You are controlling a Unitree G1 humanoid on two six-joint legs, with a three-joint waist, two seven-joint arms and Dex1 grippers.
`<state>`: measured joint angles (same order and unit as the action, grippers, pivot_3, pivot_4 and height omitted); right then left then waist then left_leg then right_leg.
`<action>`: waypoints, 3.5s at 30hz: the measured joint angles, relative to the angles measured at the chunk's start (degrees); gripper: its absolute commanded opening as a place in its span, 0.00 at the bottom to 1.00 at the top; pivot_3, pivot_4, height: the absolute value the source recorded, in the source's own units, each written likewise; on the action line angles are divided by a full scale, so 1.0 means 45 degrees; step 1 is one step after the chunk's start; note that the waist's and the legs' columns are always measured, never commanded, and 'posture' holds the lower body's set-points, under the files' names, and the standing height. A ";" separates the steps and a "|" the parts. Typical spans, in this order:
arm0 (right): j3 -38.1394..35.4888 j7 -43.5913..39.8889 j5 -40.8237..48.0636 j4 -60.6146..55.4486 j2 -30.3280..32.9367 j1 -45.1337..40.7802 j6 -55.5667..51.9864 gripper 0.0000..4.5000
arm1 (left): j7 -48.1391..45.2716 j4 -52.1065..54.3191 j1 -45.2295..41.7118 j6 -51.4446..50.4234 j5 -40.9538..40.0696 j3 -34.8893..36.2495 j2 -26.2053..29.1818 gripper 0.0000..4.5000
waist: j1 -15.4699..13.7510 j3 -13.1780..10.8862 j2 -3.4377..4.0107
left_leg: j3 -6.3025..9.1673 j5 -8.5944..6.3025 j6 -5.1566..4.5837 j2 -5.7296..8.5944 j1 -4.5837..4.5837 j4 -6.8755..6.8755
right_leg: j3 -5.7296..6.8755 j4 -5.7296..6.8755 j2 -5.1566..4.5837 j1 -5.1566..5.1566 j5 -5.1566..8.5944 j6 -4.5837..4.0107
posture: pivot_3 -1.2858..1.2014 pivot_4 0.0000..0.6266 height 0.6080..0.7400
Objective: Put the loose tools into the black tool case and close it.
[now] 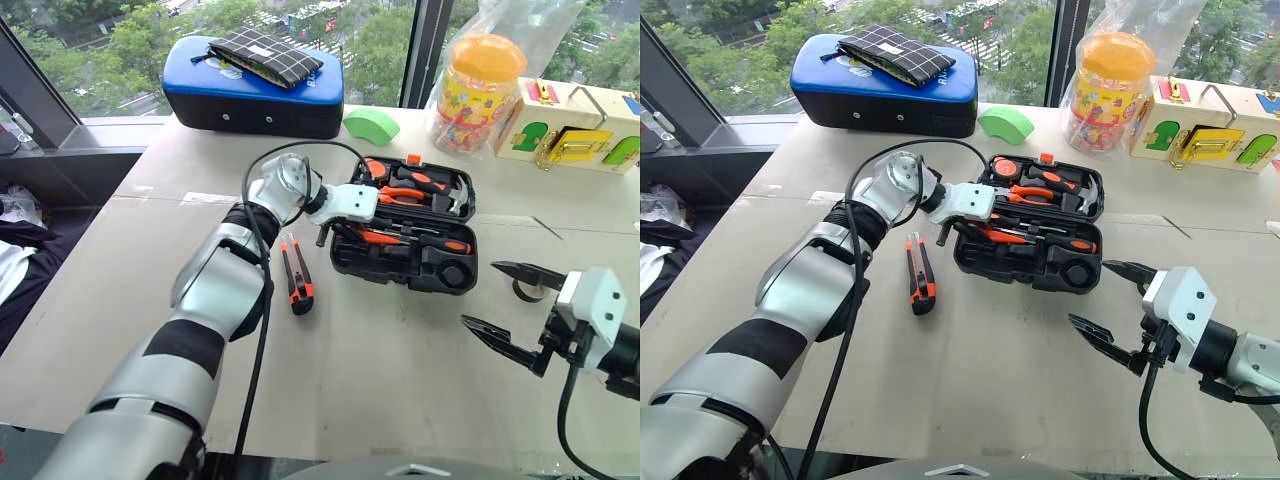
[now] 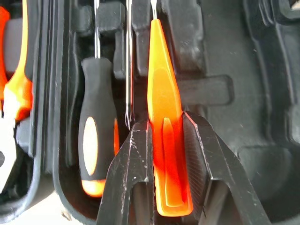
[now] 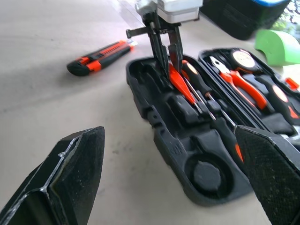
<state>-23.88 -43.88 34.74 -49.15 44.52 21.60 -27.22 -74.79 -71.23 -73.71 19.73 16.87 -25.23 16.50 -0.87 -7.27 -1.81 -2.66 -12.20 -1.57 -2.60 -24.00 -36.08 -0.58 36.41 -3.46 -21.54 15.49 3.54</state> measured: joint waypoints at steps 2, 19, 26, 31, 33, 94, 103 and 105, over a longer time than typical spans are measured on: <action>-0.0303 0.0046 0.0006 -0.0084 -0.0087 0.0315 -0.0011 1.00 | 0.0144 -0.0085 -0.0028 0.0144 0.0139 -0.0007 -0.0041 0.07 | 0.0003 0.0002 0.0002 | -0.0004 0.0000 0.0000 0.0000 0.0003 -0.0006 | -0.0005 0.0006 -0.0001 0.0001 0.0000 0.0000 | 0.52 0.24 1.00; -0.1793 0.0024 0.0097 -0.0260 -0.0446 0.1391 0.0063 1.00 | 0.0296 -0.0462 -0.0019 0.0740 0.0673 0.0463 -0.0086 0.57 | 0.0017 0.0007 -0.0001 | -0.0002 -0.0001 -0.0001 -0.0005 0.0024 -0.0018 | -0.0005 0.0052 0.0002 0.0001 0.0003 -0.0002 | 0.52 0.24 1.00; -0.1772 0.0051 0.0032 -0.0259 -0.0495 0.1337 0.0087 1.00 | -0.1633 -0.0570 -0.0152 -0.1528 -0.1374 0.2686 -0.0279 0.60 | 0.0027 0.0005 -0.0001 | 0.0009 -0.0001 -0.0001 -0.0005 0.0014 -0.0019 | 0.0004 0.0066 0.0006 -0.0005 0.0009 0.0009 | 0.52 0.24 1.00; -0.1481 0.0166 -0.0112 -0.0259 -0.0613 0.1214 0.0116 1.00 | -0.1612 -0.0396 -0.0075 -0.3097 -0.2273 0.3663 -0.0347 0.17 | 0.0028 0.0005 -0.0001 | 0.0010 -0.0001 -0.0001 -0.0005 0.0017 -0.0025 | 0.0002 0.0070 0.0006 -0.0003 0.0009 0.0010 | 0.52 0.24 1.00; -0.1395 0.0201 -0.0139 -0.0260 -0.0663 0.1207 0.0125 1.00 | -0.1097 -0.0266 0.0097 -0.3336 -0.2361 0.3843 -0.0451 0.01 | 0.0011 0.0005 -0.0001 | 0.0011 -0.0001 -0.0001 -0.0004 0.0016 -0.0025 | 0.0002 0.0070 0.0004 -0.0002 0.0009 0.0011 | 0.52 0.24 1.00; 0.1100 -0.2117 -0.0158 0.2764 0.1035 -0.2564 0.0197 1.00 | 1.4482 2.2185 1.4573 -1.8454 -0.7362 0.6009 -0.0577 0.51 | -0.0083 0.0142 0.0155 | 0.0057 -0.0003 0.0001 0.0021 0.0115 -0.0043 | -0.0073 0.0067 -0.0054 0.0083 0.0039 -0.0058 | 0.52 0.24 1.00; 0.1038 -0.1489 -0.0226 0.2377 0.0431 -0.1701 0.0282 1.00 | 0.6673 1.9487 1.2356 -1.3635 -0.9305 0.6746 0.3521 0.35 | -0.0084 0.0075 0.0118 | 0.0081 -0.0002 0.0003 0.0013 0.0038 -0.0026 | -0.0029 0.0044 -0.0038 0.0004 0.0043 -0.0070 | 0.52 0.24 1.00; 0.1030 -0.1387 -0.0246 0.2213 0.0362 -0.1628 0.0294 1.00 | 0.4137 1.8321 1.0895 -1.2062 -0.9230 0.5757 0.4293 0.35 | -0.0070 0.0079 0.0132 | 0.0035 -0.0007 -0.0004 0.0038 0.0035 -0.0010 | -0.0058 -0.0003 -0.0088 0.0010 0.0041 -0.0068 | 0.52 0.24 1.00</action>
<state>-19.25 -50.12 33.63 -39.19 46.15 14.27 -25.90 -56.18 11.21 -24.68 -34.55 -24.67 0.68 35.82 -1.18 -6.92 -1.21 -2.51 -12.23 -1.59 -2.43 -23.84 -36.12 -0.84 36.39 -3.86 -21.50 15.67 3.23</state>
